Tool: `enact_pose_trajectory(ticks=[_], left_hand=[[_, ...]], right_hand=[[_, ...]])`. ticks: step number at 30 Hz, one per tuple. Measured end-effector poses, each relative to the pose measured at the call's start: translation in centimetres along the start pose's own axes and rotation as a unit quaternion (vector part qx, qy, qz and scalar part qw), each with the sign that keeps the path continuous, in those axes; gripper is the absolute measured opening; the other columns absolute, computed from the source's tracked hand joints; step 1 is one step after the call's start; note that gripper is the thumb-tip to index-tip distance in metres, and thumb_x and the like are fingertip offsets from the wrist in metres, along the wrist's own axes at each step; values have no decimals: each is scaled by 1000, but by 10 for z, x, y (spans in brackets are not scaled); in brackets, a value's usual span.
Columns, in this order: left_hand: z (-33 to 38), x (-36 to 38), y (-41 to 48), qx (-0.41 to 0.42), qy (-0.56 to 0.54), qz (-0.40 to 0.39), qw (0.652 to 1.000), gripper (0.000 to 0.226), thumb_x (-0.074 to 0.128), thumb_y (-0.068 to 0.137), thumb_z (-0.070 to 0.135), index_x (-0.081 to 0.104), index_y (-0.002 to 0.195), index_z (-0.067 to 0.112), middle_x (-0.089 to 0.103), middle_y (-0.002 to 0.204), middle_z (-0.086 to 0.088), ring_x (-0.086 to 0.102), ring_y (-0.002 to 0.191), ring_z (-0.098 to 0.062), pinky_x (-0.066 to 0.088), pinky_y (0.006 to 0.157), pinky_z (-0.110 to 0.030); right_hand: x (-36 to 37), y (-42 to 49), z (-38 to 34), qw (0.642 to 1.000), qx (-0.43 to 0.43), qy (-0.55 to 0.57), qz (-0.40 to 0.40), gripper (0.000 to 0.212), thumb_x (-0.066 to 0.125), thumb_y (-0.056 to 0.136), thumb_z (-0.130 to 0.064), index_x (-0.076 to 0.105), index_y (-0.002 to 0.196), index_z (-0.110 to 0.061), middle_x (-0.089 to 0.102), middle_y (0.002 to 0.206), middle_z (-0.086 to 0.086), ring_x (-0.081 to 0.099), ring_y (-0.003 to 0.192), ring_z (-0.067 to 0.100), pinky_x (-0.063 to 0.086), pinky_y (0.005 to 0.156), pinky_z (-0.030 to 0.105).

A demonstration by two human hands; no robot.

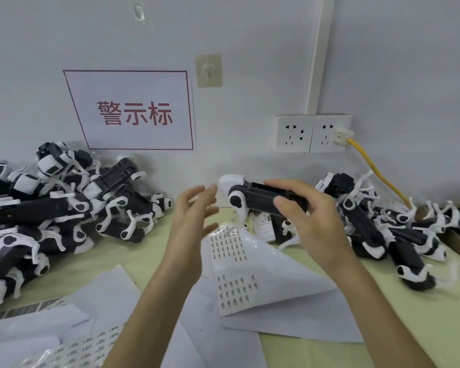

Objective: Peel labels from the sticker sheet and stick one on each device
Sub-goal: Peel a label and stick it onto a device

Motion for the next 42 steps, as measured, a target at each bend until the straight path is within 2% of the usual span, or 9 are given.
enact_pose_trajectory(ticks=[2,5,9,13,18,24,33,38,42], left_hand=[[12,9,-2,76,80,-92,990,62,72,79,60,57,134,35,69,125,6,67,112,-9,52,96,-32],[13,29,-13,91,91,-219,967,57,71,77,56,59,130,37,71,124,3,69,114,-17,53,100,-36],[12,34,-17,88,21,-188,978,55,78,70,47,63,119,26,71,107,-7,73,90,-23,58,81,-34],[12,32,-16,88,29,-174,980,60,75,71,49,62,121,18,72,113,-14,73,97,-32,58,87,-42],[14,28,-15,79,69,-223,969,41,75,77,47,65,109,23,70,92,-2,69,80,-22,57,77,-35],[21,18,-13,87,13,-170,982,39,70,86,39,65,113,12,70,88,-2,70,79,-18,57,71,-26],[8,17,-11,-4,-70,-146,987,41,63,86,55,70,106,20,51,88,-9,70,91,-18,51,86,-33],[1,19,-8,-23,-1,-176,984,66,61,84,60,69,119,5,68,89,-5,70,115,-26,45,100,-42],[-1,16,-5,-41,36,-200,978,42,66,88,58,75,100,19,74,103,-7,72,107,-30,49,107,-47]], right_hand=[[-2,1,-2,999,6,30,-19,28,60,86,-23,77,109,-21,76,103,-10,68,102,7,49,86,15],[1,1,-3,996,23,67,-57,28,58,87,-20,78,106,-15,78,101,-2,70,102,14,51,88,19],[5,1,-8,993,18,90,-69,31,56,87,-18,77,108,-10,77,105,4,69,107,20,52,97,29],[12,-2,-17,990,-18,84,-112,39,51,90,-9,72,120,-18,74,120,-8,65,119,10,48,99,20],[23,-7,-19,979,-25,25,-200,53,46,90,-3,66,130,-32,68,130,-19,58,128,5,44,104,18],[18,-5,-21,991,-22,27,-132,34,57,95,-19,71,125,-27,73,121,-16,63,121,5,48,107,29],[8,-2,-14,996,-27,5,-87,43,74,87,-31,66,129,-37,70,121,-18,66,115,7,53,92,20],[2,1,-11,998,-35,27,-45,30,67,91,-28,69,119,-39,73,116,-14,67,112,10,54,89,21],[-1,2,-9,999,-28,34,-30,27,69,92,-31,69,119,-35,74,114,-12,68,111,11,56,91,26]])
Point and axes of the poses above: each hand's wrist, its own y-axis towards the middle knuckle, its own x-axis out of the palm, z = x × y, the point moved 7 cm from there along y, towards the middle knuckle
